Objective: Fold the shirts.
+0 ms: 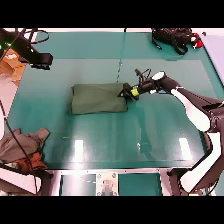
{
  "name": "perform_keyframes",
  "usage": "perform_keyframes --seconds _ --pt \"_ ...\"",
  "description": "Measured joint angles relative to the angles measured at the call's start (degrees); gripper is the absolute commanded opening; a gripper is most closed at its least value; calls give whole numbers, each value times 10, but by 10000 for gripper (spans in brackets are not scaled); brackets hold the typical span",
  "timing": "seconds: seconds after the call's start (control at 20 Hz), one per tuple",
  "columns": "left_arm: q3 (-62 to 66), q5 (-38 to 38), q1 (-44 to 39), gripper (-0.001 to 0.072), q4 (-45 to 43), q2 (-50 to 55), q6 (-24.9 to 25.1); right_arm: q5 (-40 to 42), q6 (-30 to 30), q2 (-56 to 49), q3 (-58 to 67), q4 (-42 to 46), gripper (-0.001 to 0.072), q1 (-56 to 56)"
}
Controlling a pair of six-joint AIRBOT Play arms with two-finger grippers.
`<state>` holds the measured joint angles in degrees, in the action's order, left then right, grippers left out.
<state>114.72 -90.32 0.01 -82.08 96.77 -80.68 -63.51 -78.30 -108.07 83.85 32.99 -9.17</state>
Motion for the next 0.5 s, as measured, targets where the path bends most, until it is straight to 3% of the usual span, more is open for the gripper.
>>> perform_keyframes --seconds 0.25,0.5 --pt "0 -7 0 24 1 0 0 -32 -6 69 74 -21 21 73" --pt "0 -16 0 24 1 0 0 -60 -37 164 93 -14 21 226"
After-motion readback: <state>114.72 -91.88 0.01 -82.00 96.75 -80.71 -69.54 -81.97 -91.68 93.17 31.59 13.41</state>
